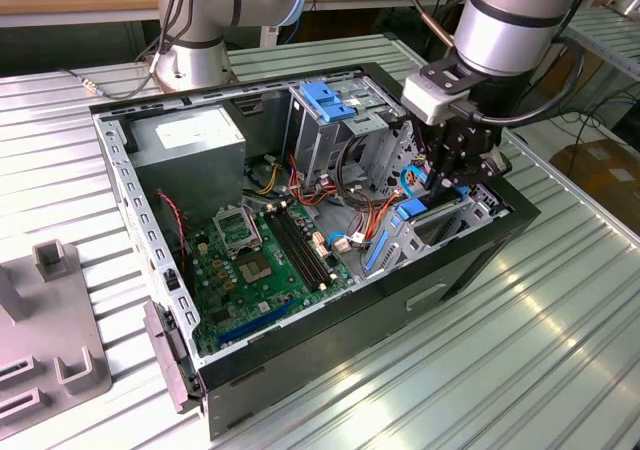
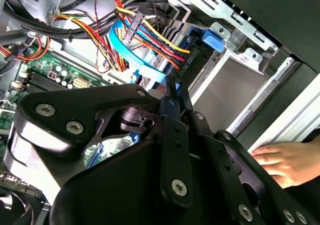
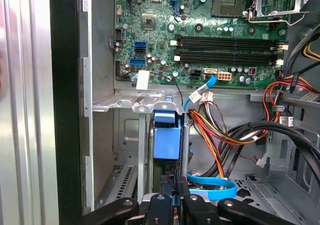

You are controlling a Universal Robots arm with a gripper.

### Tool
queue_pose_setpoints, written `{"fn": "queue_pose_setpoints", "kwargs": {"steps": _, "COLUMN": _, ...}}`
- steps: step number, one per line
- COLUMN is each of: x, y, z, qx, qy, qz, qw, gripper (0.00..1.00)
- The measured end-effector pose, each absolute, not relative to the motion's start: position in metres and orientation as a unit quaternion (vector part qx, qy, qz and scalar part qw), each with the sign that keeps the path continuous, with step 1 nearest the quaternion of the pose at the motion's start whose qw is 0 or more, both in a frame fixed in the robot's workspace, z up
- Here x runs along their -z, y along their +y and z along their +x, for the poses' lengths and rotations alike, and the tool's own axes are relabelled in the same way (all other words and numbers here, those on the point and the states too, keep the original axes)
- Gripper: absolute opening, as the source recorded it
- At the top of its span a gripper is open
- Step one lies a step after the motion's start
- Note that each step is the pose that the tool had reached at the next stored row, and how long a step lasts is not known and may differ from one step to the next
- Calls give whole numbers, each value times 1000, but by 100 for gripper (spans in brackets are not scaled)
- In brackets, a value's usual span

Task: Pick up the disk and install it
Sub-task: 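Insert the second disk wire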

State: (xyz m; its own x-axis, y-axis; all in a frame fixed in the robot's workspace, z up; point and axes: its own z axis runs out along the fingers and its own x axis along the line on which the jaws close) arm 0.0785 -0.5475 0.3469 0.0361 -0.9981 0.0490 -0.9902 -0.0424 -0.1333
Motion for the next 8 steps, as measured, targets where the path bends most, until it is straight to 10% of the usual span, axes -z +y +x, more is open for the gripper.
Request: {"fn": "queue_pose_setpoints", "kwargs": {"steps": 8, "x": -344, "y": -548, "z": 78, "qx": 61, "qy": 691, "qz": -719, "qw": 35, "gripper": 16}}
